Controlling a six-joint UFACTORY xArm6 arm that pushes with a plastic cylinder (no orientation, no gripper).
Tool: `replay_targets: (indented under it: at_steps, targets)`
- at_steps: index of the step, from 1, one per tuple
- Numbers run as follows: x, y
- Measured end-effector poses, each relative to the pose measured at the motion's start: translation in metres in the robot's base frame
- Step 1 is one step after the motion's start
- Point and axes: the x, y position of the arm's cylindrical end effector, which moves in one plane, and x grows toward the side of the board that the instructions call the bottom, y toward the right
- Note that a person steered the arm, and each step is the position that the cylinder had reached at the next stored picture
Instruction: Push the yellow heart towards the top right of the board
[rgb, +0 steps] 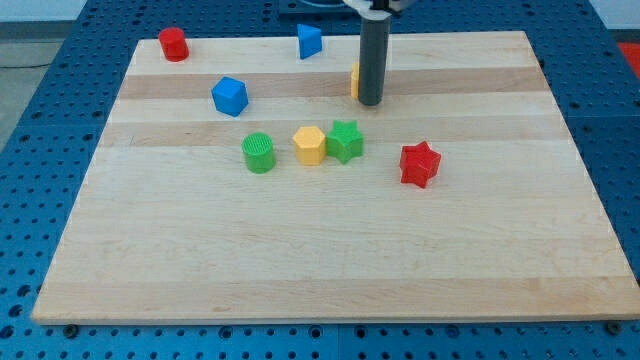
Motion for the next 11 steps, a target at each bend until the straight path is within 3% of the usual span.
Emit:
replay_targets:
  at_steps: [1, 2, 6, 8, 11]
  targets:
    - [0.014, -0.042]
    - [0.002, -0.081]
    - [-0.055, 0.057]
    - [-0.009, 0.051]
    - [-0.083, 0.116]
